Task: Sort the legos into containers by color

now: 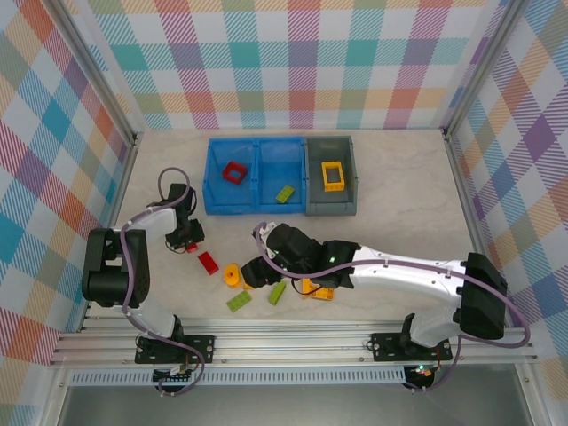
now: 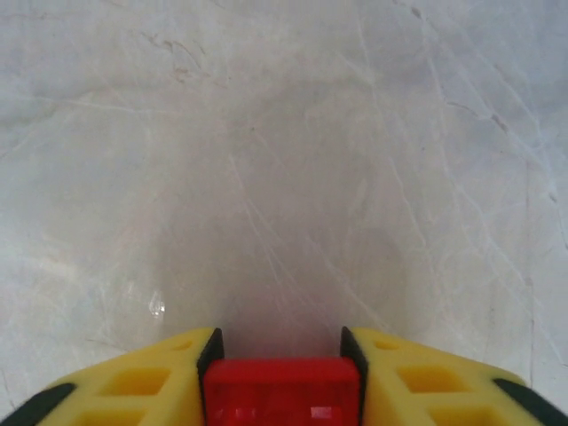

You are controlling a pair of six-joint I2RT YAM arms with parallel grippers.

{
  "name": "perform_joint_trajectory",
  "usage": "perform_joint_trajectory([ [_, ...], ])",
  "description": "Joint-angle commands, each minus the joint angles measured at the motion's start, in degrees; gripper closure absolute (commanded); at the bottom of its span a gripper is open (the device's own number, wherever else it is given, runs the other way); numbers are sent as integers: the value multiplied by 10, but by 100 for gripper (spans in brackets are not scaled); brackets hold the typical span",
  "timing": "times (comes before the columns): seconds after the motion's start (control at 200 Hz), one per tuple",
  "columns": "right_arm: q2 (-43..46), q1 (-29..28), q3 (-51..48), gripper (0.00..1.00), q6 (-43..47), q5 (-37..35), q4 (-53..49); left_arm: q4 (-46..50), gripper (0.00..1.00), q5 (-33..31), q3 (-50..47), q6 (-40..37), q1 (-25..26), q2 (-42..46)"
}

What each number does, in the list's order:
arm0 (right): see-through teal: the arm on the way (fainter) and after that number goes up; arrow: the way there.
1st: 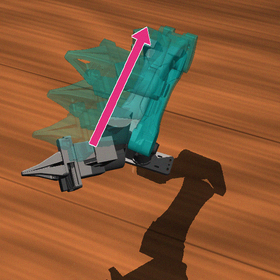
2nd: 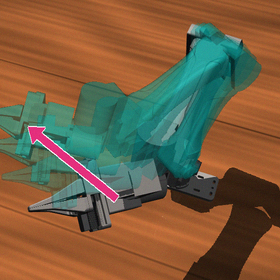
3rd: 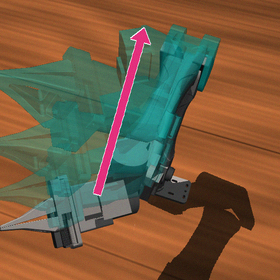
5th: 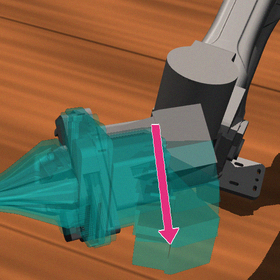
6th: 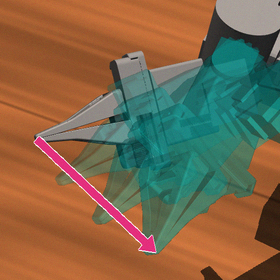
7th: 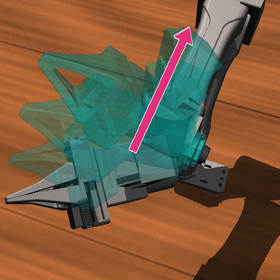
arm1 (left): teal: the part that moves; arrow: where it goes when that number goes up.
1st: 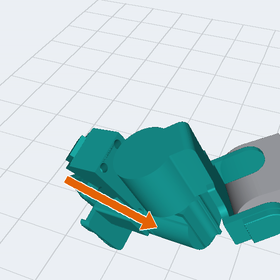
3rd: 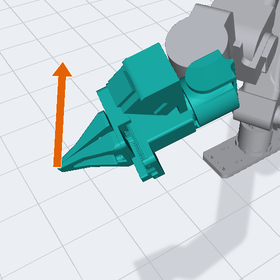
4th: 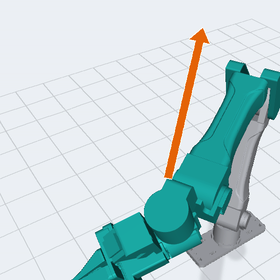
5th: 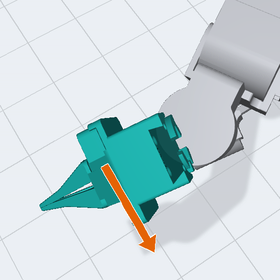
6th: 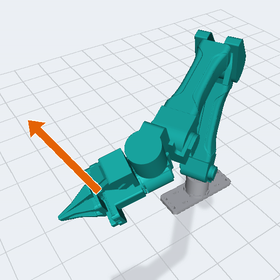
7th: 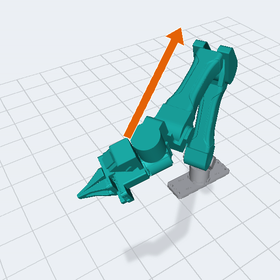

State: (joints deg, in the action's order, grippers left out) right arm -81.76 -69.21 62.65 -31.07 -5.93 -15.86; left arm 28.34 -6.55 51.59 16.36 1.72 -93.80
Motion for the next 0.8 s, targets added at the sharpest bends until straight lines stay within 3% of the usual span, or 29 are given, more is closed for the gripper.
perform_joint_trajectory([
  [0.0, 13, -1, -4, 30, -6, -7, 9, 20, 69, 3, 0, 19, -7, 13],
  [0.23, 24, 0, -4, 33, -8, -45, -5, 38, 75, 20, -40, 41, 5, 128],
  [0.455, 74, 27, -34, 33, -44, -145, 6, 103, 74, -27, 22, 76, 133, 239],
  [0.565, 96, 43, -60, 32, -33, -152, 65, 88, 74, -41, 67, 88, 171, 222],
  [0.8, 123, 66, -110, 30, -14, -150, 182, 78, 74, -64, 216, 57, 176, 63],
])
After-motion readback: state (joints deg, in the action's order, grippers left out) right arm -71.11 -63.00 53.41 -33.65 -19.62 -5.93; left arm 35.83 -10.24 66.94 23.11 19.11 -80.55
